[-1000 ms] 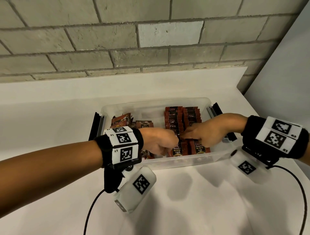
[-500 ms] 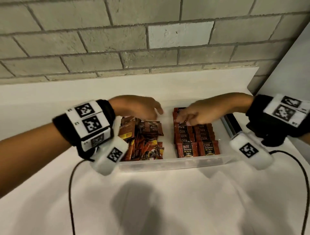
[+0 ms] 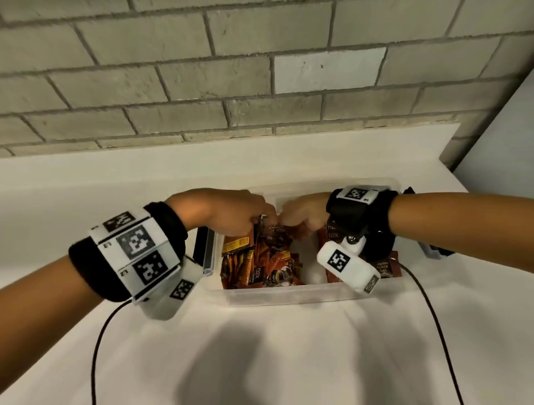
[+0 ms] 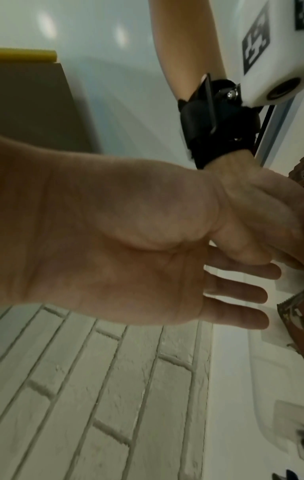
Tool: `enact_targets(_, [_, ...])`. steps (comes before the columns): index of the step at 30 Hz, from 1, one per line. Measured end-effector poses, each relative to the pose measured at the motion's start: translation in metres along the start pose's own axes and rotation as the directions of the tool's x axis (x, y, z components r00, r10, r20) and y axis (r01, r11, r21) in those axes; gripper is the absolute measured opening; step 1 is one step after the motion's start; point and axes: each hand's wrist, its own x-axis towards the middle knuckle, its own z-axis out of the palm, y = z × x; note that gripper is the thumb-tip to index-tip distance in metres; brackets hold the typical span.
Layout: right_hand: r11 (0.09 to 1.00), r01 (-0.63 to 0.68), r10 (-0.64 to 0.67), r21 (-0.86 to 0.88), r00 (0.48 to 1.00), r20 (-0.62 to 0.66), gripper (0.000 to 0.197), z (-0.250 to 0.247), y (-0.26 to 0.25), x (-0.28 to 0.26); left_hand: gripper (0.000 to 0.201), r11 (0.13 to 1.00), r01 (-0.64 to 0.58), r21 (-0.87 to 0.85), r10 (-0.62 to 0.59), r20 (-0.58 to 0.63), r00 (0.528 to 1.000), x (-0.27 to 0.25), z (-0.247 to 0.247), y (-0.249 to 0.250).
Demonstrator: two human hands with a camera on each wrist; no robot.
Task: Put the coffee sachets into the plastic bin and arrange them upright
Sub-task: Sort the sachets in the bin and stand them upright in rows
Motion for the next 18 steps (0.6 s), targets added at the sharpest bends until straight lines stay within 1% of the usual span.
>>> enact_targets(2, [0.991, -0.102, 0.106, 0.083, 0.993, -0.045, 0.015, 0.006, 0.000, 0.010, 0.061, 1.000, -0.021, 0.007, 0.021, -0.017, 1.000, -0.001, 0.005, 0.002])
enact_targets(4, [0.968, -0.131, 0.146, 0.212, 0.987, -0.060, 0.006, 0.012, -0.003, 0.015, 0.061, 1.000, -0.031, 0.003, 0.031, -0.043, 0.999, -0.002, 0.008, 0.002])
enact_targets(7, [0.940, -0.092, 0.131, 0.330, 0.986, -0.100, 0.014, 0.013, -0.007, 0.013, 0.053, 0.999, -0.040, -0.007, 0.040, -0.088, 0.995, -0.006, 0.010, 0.001])
enact_targets(9, [0.927, -0.069, 0.103, 0.370, 0.992, -0.072, 0.015, 0.010, -0.007, 0.008, 0.042, 0.997, -0.070, -0.015, 0.068, -0.117, 0.991, -0.010, 0.009, 0.002])
enact_targets(10, [0.924, -0.057, 0.083, 0.378, 0.995, -0.053, 0.012, 0.009, -0.009, 0.001, 0.037, 0.996, -0.088, -0.027, 0.084, -0.120, 0.989, -0.012, 0.009, 0.003])
enact_targets(11, [0.937, -0.018, 0.041, 0.348, 0.997, -0.060, 0.008, 0.007, -0.008, -0.004, 0.033, 0.993, -0.108, -0.046, 0.102, -0.114, 0.988, -0.013, 0.009, 0.005])
enact_targets(12, [0.973, 0.035, -0.019, 0.228, 0.997, -0.074, 0.010, 0.002, -0.005, -0.006, 0.030, 0.989, -0.133, -0.070, 0.125, -0.101, 0.987, -0.015, 0.008, 0.007])
enact_targets(13, [0.995, 0.052, -0.047, 0.087, 0.997, -0.058, 0.017, -0.002, -0.005, -0.014, 0.029, 0.983, -0.157, -0.096, 0.149, -0.079, 0.986, -0.015, 0.008, 0.010])
enact_targets(14, [0.994, 0.038, -0.031, 0.105, 0.997, -0.070, 0.024, -0.004, -0.005, -0.020, 0.028, 0.977, -0.178, -0.119, 0.173, -0.050, 0.984, -0.015, 0.008, 0.014])
enact_targets(15, [0.999, 0.049, -0.048, 0.017, 0.996, -0.078, 0.026, -0.007, -0.005, -0.025, 0.028, 0.972, -0.193, -0.132, 0.193, -0.017, 0.981, -0.014, 0.008, 0.018])
enact_targets(16, [0.998, 0.057, -0.057, -0.003, 0.996, -0.074, 0.024, -0.010, -0.003, -0.028, 0.029, 0.970, -0.206, -0.131, 0.210, 0.014, 0.978, -0.012, 0.009, 0.021])
enact_targets(17, [0.991, 0.127, -0.130, -0.037, 0.988, -0.083, 0.020, -0.012, 0.001, -0.030, 0.030, 0.969, -0.221, -0.112, 0.227, 0.038, 0.973, -0.008, 0.010, 0.026])
enact_targets(18, [0.986, 0.157, -0.153, 0.049, 0.985, -0.077, 0.017, -0.013, 0.004, -0.030, 0.032, 0.967, -0.242, -0.076, 0.247, 0.059, 0.967, -0.003, 0.011, 0.030])
